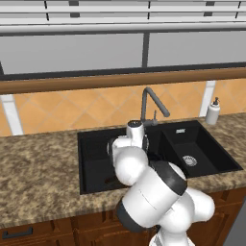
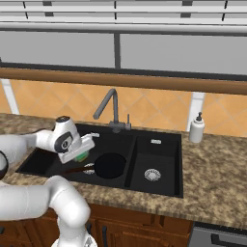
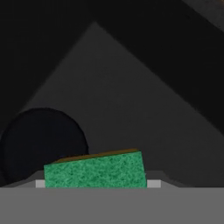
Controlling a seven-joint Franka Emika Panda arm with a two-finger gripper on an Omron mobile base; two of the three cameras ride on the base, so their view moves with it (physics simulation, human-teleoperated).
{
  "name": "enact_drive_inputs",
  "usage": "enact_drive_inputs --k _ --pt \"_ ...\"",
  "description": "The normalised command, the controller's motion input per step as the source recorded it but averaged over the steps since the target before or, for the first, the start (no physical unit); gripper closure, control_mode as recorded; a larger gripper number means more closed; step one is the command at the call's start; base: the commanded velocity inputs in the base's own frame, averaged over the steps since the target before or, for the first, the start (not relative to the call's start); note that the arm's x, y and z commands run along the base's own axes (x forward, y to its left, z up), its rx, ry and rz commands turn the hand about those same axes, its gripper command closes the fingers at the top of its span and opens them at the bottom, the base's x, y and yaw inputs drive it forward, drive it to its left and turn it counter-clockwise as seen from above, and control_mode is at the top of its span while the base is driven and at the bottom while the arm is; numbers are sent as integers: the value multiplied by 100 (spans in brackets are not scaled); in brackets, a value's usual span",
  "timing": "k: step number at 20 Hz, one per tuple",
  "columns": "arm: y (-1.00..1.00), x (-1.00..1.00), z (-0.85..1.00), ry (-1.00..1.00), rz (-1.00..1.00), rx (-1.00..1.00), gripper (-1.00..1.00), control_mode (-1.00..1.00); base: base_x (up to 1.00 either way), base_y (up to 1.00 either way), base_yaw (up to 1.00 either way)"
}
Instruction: Pick the pan and sponge and place them into the sink. Then turn on the water.
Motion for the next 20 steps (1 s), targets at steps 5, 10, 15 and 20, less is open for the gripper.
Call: enact_drive_inputs --k 5,10,15,20 --pt "0 27 -18 -1 -24 -4 100 -100 0 0 0" --pt "1 35 -24 -2 -17 -11 100 -100 0 0 0" --pt "6 48 -12 0 -9 -13 100 -100 0 0 0" --pt "13 59 -6 0 -11 -11 100 -100 0 0 0"
